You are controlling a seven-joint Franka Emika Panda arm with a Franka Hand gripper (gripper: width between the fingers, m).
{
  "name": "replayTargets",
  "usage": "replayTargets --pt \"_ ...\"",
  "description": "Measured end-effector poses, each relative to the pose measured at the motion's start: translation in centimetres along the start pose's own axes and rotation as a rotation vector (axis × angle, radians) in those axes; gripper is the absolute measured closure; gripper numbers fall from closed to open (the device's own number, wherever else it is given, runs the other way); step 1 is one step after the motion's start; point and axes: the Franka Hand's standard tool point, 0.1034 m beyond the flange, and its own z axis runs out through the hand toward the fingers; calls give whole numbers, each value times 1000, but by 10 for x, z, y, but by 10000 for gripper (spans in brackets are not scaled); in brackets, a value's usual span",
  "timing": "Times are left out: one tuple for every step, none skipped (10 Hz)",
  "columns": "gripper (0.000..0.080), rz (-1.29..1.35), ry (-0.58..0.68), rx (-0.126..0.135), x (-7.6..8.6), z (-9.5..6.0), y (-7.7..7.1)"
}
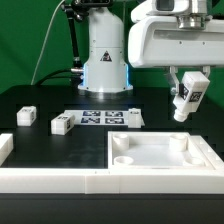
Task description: Assemble one leg
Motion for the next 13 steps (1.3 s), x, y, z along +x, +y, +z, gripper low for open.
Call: replayTargets --pt "514 -2 20 -6 4 1 4" --pt "514 -2 9 -4 7 3 5" --pt "514 -3 21 -6 14 4 6" --pt "514 -11 131 -26 24 7 8" --pt "514 -31 246 -52 26 15 12" --pt "514 -37 329 -68 24 23 17" --pt "514 -27 302 -61 15 32 19" --pt "514 -26 292 -60 14 34 20" --pt "514 -26 274 -56 12 36 19" --pt "514 -25 273 -56 12 36 19" --pt "514 -27 270 -56 11 37 19" --pt "514 -31 260 -54 9 40 19" --pt "514 -36 256 -48 10 42 14"
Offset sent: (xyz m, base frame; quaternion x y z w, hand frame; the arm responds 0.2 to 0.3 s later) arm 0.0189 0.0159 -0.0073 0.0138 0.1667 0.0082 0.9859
